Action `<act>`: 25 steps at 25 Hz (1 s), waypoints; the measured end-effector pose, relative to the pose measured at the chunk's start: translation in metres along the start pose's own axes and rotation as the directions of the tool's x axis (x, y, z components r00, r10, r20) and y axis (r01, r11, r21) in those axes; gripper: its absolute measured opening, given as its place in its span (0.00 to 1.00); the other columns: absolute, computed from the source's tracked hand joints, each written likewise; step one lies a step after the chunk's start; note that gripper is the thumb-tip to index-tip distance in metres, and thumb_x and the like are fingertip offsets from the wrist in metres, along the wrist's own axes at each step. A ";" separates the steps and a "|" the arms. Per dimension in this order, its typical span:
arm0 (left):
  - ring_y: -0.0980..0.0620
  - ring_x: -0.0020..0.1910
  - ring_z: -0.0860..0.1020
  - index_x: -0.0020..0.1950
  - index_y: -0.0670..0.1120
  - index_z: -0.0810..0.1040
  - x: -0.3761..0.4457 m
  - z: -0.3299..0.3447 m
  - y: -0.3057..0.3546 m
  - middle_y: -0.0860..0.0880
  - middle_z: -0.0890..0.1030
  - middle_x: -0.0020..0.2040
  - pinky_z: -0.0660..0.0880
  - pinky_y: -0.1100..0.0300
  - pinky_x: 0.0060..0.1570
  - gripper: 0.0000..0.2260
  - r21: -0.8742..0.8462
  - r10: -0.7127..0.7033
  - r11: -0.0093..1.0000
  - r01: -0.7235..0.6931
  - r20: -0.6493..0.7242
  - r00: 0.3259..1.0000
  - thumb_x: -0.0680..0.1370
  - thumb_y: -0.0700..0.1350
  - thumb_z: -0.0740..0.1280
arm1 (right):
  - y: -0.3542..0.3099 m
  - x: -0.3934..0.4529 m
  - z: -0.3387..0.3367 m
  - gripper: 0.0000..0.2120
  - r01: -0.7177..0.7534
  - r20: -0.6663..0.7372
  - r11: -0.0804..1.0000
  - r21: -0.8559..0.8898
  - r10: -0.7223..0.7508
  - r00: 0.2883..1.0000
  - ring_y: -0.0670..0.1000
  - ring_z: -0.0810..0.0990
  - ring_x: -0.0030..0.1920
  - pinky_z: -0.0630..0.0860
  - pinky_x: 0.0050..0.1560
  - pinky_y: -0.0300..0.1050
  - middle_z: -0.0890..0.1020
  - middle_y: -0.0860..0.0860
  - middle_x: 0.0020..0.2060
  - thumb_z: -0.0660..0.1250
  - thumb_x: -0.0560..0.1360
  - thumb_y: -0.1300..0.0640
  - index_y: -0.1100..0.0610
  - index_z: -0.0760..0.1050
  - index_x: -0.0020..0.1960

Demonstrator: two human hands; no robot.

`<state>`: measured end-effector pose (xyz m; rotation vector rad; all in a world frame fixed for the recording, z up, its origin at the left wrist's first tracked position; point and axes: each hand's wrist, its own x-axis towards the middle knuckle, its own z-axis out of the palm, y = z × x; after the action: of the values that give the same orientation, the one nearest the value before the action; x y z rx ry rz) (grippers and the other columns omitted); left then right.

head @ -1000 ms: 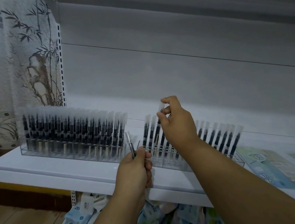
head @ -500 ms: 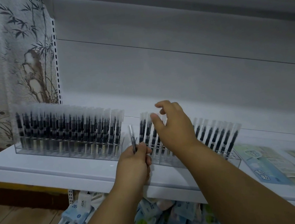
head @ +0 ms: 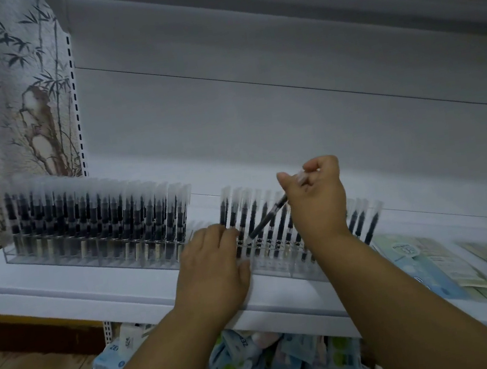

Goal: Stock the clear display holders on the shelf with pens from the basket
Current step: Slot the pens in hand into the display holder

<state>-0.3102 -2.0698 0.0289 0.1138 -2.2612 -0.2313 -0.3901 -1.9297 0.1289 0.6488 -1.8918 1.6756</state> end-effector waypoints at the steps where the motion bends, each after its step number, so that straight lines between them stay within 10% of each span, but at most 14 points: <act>1: 0.44 0.54 0.76 0.59 0.45 0.78 -0.003 0.004 -0.002 0.46 0.78 0.54 0.75 0.49 0.53 0.19 0.034 0.027 0.999 -0.028 0.019 0.999 0.70 0.49 0.70 | -0.001 0.004 -0.001 0.14 0.062 0.025 0.998 -0.031 -0.061 0.998 0.42 0.75 0.34 0.73 0.42 0.28 0.75 0.49 0.36 0.70 0.77 0.58 0.54 0.65 0.52; 9: 0.46 0.60 0.75 0.64 0.46 0.77 -0.008 0.014 -0.003 0.47 0.77 0.59 0.72 0.50 0.62 0.23 0.052 0.032 0.998 -0.039 0.125 0.992 0.74 0.54 0.58 | -0.003 0.011 0.018 0.11 0.290 0.251 0.919 -0.268 -0.224 0.942 0.48 0.77 0.37 0.77 0.39 0.45 0.75 0.49 0.37 0.68 0.79 0.56 0.53 0.65 0.51; 25: 0.45 0.52 0.77 0.60 0.45 0.81 -0.011 0.016 -0.001 0.47 0.79 0.50 0.73 0.51 0.54 0.20 0.030 0.035 0.999 -0.037 0.053 0.998 0.71 0.47 0.63 | 0.016 0.008 0.027 0.07 0.342 0.366 0.852 -0.397 -0.195 0.910 0.47 0.74 0.43 0.69 0.48 0.38 0.78 0.51 0.50 0.63 0.80 0.60 0.61 0.79 0.54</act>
<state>-0.3150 -2.0673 0.0102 0.0845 -2.3172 -0.1816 -0.4086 -1.9542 0.1199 0.9733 -2.1839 0.9379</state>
